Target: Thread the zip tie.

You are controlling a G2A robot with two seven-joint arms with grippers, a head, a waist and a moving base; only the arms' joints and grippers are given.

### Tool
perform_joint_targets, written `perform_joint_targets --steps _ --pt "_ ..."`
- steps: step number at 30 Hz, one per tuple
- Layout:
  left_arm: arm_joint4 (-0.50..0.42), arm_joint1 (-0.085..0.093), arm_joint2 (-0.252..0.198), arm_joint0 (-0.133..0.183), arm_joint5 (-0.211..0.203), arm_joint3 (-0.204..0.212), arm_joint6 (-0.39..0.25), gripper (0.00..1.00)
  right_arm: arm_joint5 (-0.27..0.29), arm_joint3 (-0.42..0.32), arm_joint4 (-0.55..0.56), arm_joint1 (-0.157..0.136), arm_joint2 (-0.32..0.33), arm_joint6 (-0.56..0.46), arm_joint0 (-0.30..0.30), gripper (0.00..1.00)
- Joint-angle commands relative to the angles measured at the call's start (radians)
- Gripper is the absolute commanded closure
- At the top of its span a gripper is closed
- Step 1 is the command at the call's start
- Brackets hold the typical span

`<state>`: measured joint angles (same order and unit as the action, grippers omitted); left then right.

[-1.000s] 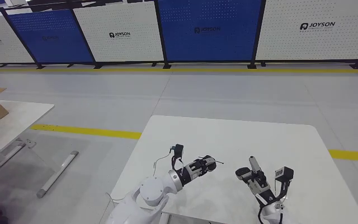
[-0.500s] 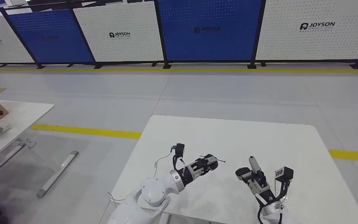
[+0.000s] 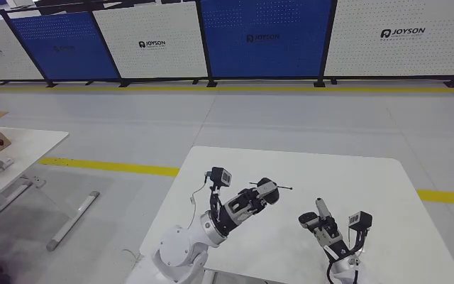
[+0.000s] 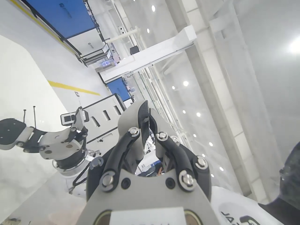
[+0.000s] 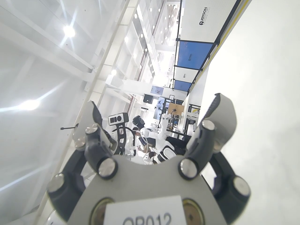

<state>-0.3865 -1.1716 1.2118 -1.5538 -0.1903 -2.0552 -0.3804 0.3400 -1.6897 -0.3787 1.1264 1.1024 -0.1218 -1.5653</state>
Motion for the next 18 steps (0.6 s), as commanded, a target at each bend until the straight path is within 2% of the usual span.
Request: perform_joint_targets --steps 1,11,15,18 --pt "0.001 0.000 -0.001 0.000 0.001 0.001 0.000 1.00 0.000 0.000 0.000 0.000 0.000 0.000 0.000 0.00" --pt "-0.007 -0.001 -0.003 0.004 -0.007 -0.001 0.011 1.00 0.000 0.000 0.000 0.000 0.000 0.000 0.000 0.00" --pt "-0.065 -0.003 0.024 -0.003 -0.092 -0.048 0.016 1.00 0.000 0.000 0.000 0.000 0.000 0.000 0.000 0.00" --pt "-0.057 0.001 0.050 -0.028 -0.146 -0.094 -0.007 1.00 0.000 0.000 0.000 0.000 0.000 0.000 0.000 0.00"
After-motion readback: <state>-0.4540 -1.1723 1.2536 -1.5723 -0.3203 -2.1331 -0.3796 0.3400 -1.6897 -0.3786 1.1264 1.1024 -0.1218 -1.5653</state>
